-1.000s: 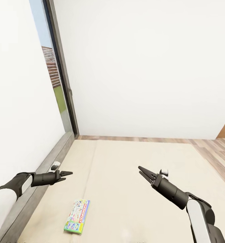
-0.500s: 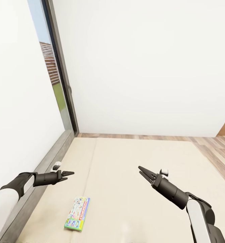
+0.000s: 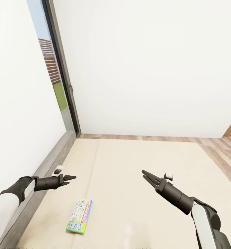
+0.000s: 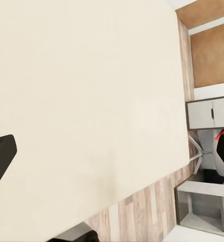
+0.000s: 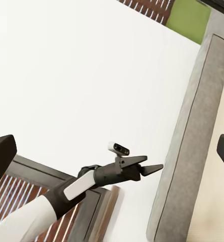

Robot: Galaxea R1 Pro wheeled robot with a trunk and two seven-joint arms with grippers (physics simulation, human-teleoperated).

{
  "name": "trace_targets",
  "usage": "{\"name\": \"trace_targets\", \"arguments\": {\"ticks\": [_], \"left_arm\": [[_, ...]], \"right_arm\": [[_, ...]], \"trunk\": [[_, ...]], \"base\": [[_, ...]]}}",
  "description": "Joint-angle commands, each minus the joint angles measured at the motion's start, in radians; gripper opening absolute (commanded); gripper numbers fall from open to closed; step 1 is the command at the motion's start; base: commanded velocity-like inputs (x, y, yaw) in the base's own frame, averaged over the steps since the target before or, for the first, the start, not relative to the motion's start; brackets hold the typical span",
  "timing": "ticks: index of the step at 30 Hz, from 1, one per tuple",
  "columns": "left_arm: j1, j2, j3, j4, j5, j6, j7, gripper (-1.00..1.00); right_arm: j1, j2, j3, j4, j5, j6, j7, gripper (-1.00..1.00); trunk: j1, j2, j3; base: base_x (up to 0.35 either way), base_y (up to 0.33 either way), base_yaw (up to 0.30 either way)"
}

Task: Put all the toys in the child's room - the three board games (two on the bed and one on the table), the two jigsaw puzzles on the table, and the tennis ball on the table - inside the toy box on the table in the child's room.

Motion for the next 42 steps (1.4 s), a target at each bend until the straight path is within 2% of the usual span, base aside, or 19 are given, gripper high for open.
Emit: {"name": "trace_targets", "arguments": {"ticks": [1, 22, 42], "left_arm": [[-0.001, 0.0, 0.003, 0.0, 0.0, 0.009, -0.003, 1.0], [-0.001, 0.0, 0.003, 0.0, 0.0, 0.007, -0.001, 1.0], [-0.001, 0.0, 0.003, 0.0, 0.0, 0.006, -0.001, 1.0]], "right_arm": [[-0.001, 0.001, -0.002, 0.0, 0.004, 0.004, 0.005, 1.0], [-0.001, 0.001, -0.002, 0.0, 0.003, 0.004, 0.005, 1.0], [-0.001, 0.004, -0.002, -0.001, 0.004, 0.003, 0.005, 1.0]], "trunk": [[0.001, -0.002, -0.004], [0.001, -0.002, -0.038], [0.001, -0.002, -0.039]], "base": [[0.0, 0.0, 0.0], [0.0, 0.0, 0.0], [0.0, 0.0, 0.0]]}}
